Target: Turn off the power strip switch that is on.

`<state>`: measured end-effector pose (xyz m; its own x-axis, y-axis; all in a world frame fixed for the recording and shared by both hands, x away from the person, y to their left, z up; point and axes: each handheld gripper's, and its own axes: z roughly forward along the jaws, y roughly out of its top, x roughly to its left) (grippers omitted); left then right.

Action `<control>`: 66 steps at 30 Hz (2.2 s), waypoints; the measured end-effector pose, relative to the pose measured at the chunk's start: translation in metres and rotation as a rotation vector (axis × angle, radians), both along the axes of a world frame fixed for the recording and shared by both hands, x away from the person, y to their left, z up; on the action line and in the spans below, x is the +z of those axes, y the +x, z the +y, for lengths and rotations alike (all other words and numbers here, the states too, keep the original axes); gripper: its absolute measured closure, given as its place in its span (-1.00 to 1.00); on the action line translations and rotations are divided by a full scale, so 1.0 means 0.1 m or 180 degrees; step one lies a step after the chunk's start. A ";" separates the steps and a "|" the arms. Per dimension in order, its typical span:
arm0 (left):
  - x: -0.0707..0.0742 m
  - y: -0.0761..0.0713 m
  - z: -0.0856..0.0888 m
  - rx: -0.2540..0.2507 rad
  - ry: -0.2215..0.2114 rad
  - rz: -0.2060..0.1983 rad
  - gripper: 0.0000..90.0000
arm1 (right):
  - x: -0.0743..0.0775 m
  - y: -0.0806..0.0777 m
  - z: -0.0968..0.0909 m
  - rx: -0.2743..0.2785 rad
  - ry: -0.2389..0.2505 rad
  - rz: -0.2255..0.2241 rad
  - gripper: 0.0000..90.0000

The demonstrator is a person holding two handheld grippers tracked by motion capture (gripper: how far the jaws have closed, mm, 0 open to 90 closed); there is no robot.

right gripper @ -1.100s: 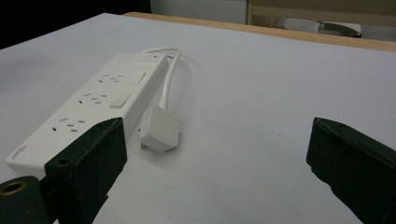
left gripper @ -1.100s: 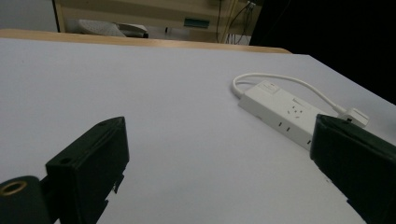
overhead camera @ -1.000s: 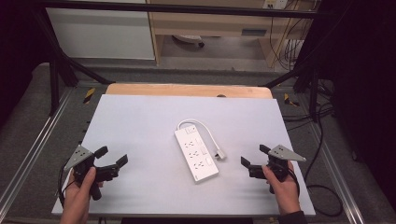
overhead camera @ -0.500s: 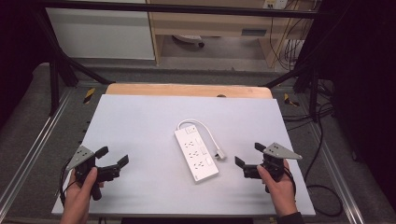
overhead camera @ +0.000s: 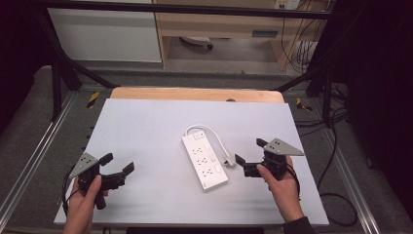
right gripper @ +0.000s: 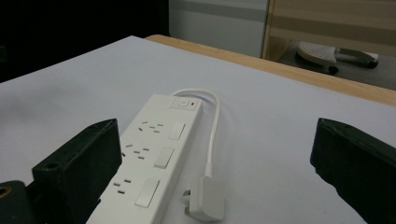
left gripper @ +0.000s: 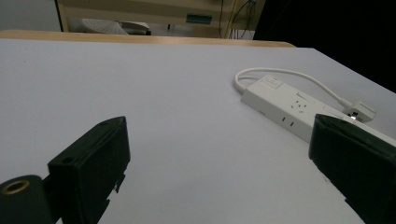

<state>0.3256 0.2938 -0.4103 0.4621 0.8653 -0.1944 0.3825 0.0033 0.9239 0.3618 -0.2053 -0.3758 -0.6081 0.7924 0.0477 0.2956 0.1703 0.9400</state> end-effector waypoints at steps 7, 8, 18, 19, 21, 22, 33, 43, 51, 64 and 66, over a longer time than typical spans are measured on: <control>0.00 0.00 0.00 -0.0018 0.0025 0.0009 -0.88 | 0.08 0.08 0.11 0.0003 0.0033 -0.0031 -0.94; 0.00 0.00 0.00 -0.0017 0.0025 0.0010 -0.88 | 0.08 0.09 0.12 0.0000 0.0045 -0.0034 -0.94; 0.00 0.00 -0.01 -0.0022 0.0035 0.0012 -0.88 | 0.15 0.19 0.29 0.0077 0.0016 -0.0073 -0.94; 0.00 0.00 -0.01 -0.0020 0.0035 0.0013 -0.88 | 0.15 0.20 0.30 0.0082 0.0013 -0.0081 -0.94; 0.00 0.00 -0.01 -0.0016 0.0031 0.0014 -0.88 | 0.16 0.22 0.33 0.0101 0.0015 -0.0079 -0.94; 0.00 0.00 -0.01 -0.0015 0.0037 0.0013 -0.88 | 0.16 0.23 0.34 0.0100 0.0017 -0.0073 -0.93; 0.00 0.00 -0.01 -0.0019 0.0038 0.0015 -0.88 | 0.16 0.32 0.44 0.0097 -0.0006 -0.0096 -0.70; 0.00 0.00 -0.01 -0.0028 0.0037 0.0016 -0.88 | 0.16 0.34 0.49 0.0180 -0.0032 -0.0120 -0.11; 0.00 0.00 -0.01 -0.0023 0.0029 0.0011 -0.88 | 0.16 0.35 0.55 0.0231 -0.0016 -0.0200 0.36; -0.01 0.00 -0.02 -0.0022 0.0031 0.0015 -0.88 | 0.12 0.38 0.65 0.0409 -0.0054 -0.0272 0.88; -0.01 0.00 -0.02 -0.0022 0.0031 0.0015 -0.88 | 0.11 0.38 0.66 0.0420 -0.0057 -0.0272 0.91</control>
